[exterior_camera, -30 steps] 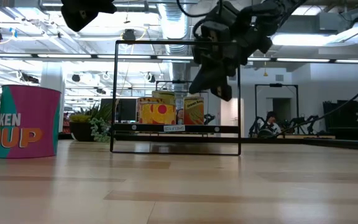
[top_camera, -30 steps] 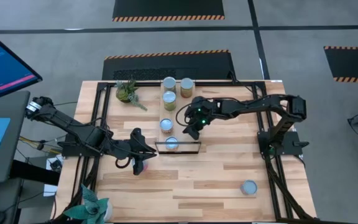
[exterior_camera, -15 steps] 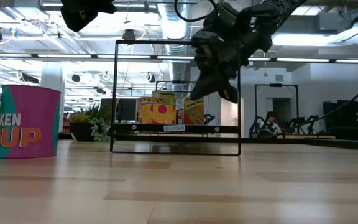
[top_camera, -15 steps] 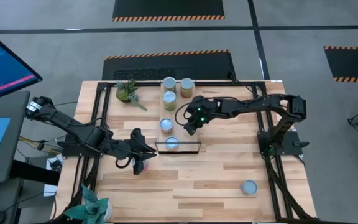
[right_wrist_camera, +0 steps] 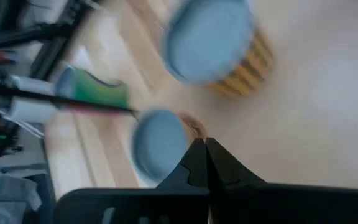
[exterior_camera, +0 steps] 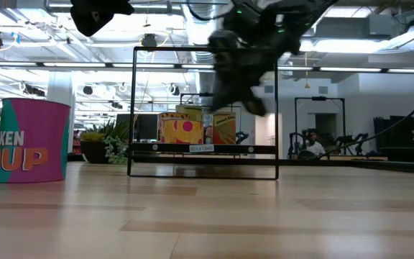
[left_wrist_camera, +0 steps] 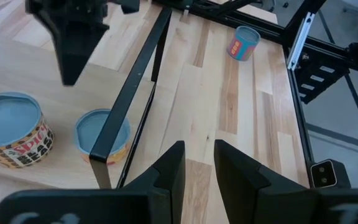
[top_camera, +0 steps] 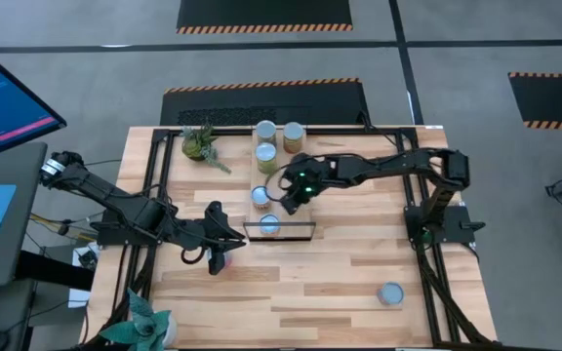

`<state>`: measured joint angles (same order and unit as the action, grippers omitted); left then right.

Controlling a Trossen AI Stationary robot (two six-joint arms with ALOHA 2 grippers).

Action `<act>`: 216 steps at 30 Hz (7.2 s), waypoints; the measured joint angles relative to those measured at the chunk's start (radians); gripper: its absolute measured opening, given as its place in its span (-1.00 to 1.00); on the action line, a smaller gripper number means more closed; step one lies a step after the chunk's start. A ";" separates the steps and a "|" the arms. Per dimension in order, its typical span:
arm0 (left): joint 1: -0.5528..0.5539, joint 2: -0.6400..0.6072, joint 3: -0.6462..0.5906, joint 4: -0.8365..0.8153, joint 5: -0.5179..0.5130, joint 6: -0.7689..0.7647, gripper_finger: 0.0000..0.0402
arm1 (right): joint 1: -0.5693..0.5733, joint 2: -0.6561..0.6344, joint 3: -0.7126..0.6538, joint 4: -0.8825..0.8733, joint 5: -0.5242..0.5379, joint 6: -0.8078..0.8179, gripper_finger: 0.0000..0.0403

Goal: Pick and place cans onto a shelf
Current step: Put the canned pineapple ring on the shelf

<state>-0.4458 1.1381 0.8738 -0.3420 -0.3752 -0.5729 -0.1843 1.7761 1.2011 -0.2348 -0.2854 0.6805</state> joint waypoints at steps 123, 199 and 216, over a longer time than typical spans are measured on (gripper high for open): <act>0.602 0.488 0.381 -0.523 0.594 -0.573 -0.64 | 0.716 -0.889 0.131 -1.204 0.999 0.253 -0.92; -0.109 1.125 1.198 -0.544 -0.403 -0.663 -0.86 | 0.716 -1.071 0.131 -1.336 0.889 0.176 -0.90; -0.164 1.240 1.272 -0.853 -0.623 -1.114 -1.00 | 0.716 -1.071 0.131 -1.336 0.898 0.162 -0.91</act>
<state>-0.6095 2.3783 2.1458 -1.1950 -0.9983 -1.6867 0.5316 0.7053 1.3319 -1.5711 0.6131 0.8424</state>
